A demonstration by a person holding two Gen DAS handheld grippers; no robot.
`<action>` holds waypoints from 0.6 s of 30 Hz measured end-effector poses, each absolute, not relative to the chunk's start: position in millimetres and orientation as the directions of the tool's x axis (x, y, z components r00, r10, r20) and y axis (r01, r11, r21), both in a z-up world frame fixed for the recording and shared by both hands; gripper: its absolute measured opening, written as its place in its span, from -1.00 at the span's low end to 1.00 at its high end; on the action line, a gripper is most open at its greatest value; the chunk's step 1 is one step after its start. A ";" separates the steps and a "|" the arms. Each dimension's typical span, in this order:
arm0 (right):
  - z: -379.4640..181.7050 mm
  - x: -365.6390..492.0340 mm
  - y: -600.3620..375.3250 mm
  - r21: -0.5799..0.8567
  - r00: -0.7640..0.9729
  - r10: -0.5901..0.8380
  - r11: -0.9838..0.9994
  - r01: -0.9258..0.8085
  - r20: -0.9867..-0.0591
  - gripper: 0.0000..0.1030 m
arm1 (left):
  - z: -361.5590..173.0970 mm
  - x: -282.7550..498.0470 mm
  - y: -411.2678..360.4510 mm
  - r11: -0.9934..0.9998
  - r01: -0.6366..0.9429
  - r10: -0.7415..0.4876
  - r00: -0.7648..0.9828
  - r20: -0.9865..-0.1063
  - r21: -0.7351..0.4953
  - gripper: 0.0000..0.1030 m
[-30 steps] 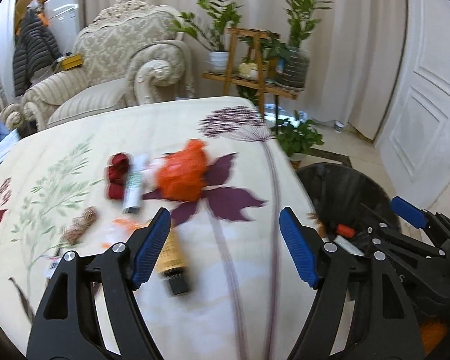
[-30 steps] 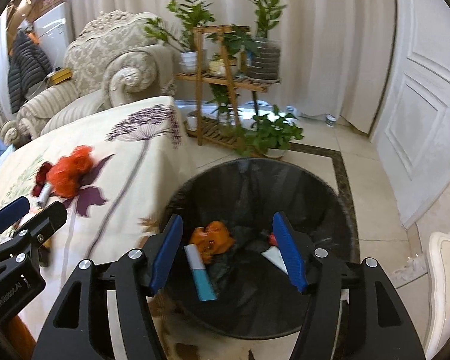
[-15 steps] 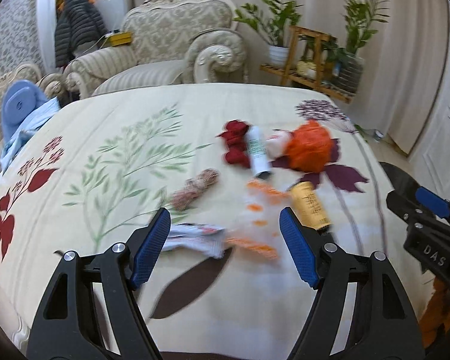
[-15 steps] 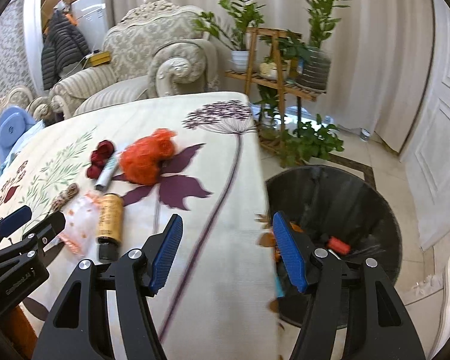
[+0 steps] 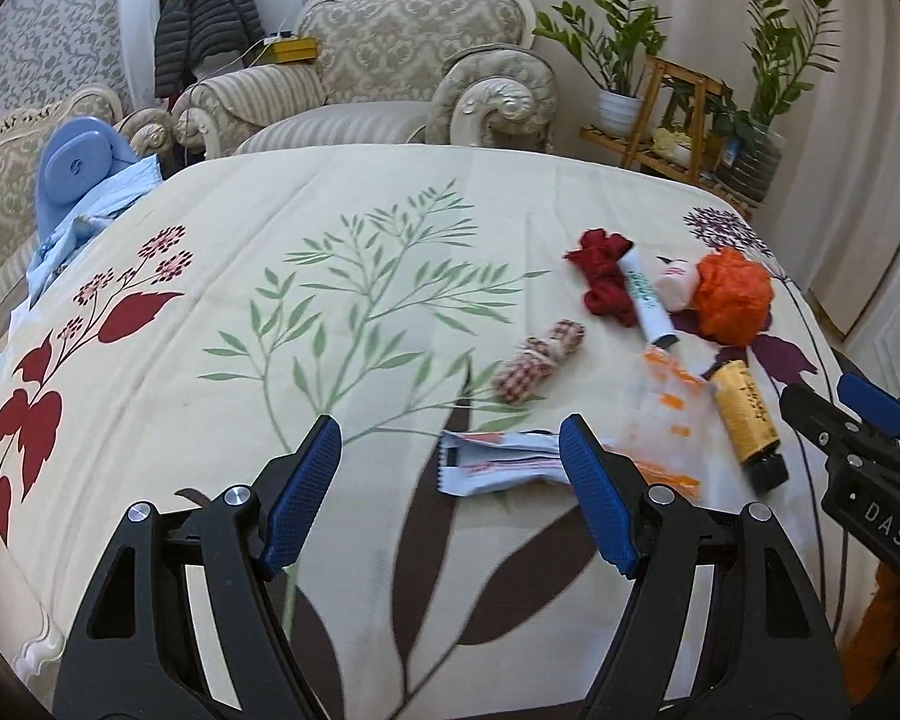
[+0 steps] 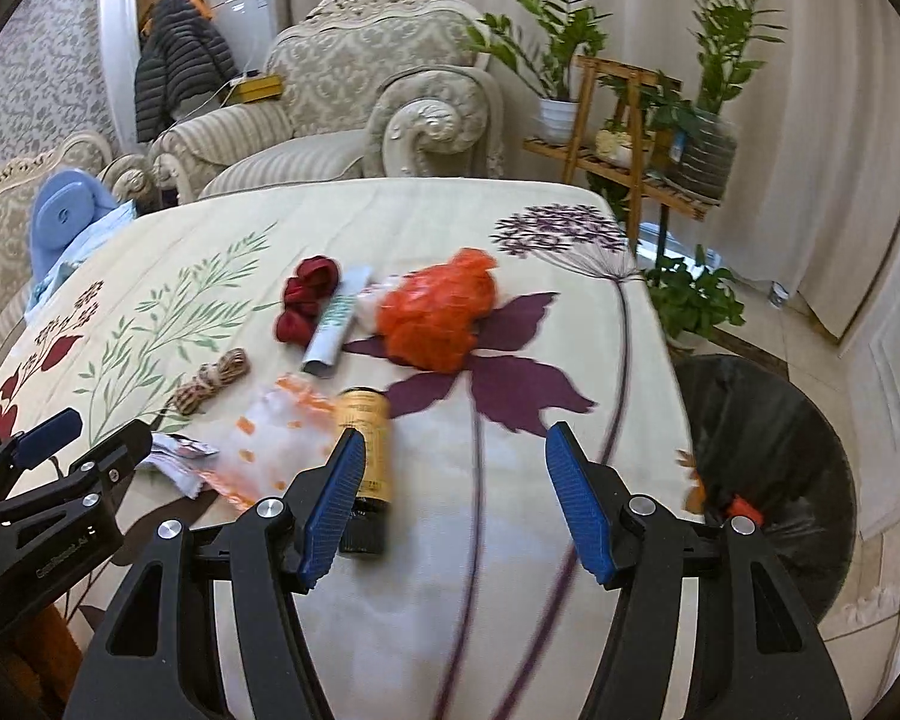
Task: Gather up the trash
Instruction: 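Grasp the gold bottle with the right tool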
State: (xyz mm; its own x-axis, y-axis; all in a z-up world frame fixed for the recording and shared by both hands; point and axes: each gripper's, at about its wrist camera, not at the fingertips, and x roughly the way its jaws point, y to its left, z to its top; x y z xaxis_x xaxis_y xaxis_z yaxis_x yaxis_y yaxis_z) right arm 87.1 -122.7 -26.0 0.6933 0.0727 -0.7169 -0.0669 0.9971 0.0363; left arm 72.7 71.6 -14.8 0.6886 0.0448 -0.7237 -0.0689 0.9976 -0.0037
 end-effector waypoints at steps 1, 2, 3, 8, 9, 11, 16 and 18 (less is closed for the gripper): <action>-26.8 86.8 -119.5 0.034 0.691 0.075 0.997 -0.073 -0.719 0.19 | -15.3 73.3 73.3 0.997 -0.071 0.045 0.688 -0.725 -0.005 0.43; -27.3 87.8 -117.1 0.032 0.689 0.077 0.996 -0.079 -0.721 0.19 | -15.9 73.9 74.9 0.997 -0.073 0.045 0.686 -0.726 -0.007 0.43; -28.1 88.4 -114.2 0.029 0.687 0.080 0.996 -0.085 -0.723 0.19 | -16.3 74.4 76.3 0.997 -0.072 0.042 0.685 -0.727 -0.011 0.43; -33.8 92.9 -102.8 0.008 0.663 0.079 0.994 -0.110 -0.745 0.03 | -16.7 75.2 76.2 0.998 -0.063 0.032 0.686 -0.727 -0.014 0.43; -34.8 93.6 -101.5 0.006 0.658 0.079 0.994 -0.112 -0.749 0.00 | -17.2 75.5 75.8 0.998 -0.059 0.030 0.685 -0.728 -0.015 0.43; -37.4 95.8 -101.2 0.005 0.648 0.079 0.993 -0.115 -0.757 -0.11 | -17.9 76.5 73.1 0.998 -0.055 0.026 0.683 -0.730 -0.016 0.43; -42.4 97.4 -100.2 0.011 0.629 0.093 0.991 -0.133 -0.772 -0.46 | -17.6 77.8 68.0 0.999 -0.047 0.022 0.683 -0.730 -0.014 0.43; -43.7 96.6 -100.8 0.014 0.628 0.098 0.990 -0.137 -0.772 -0.51 | -16.8 78.0 65.5 0.999 -0.044 0.019 0.684 -0.729 -0.015 0.43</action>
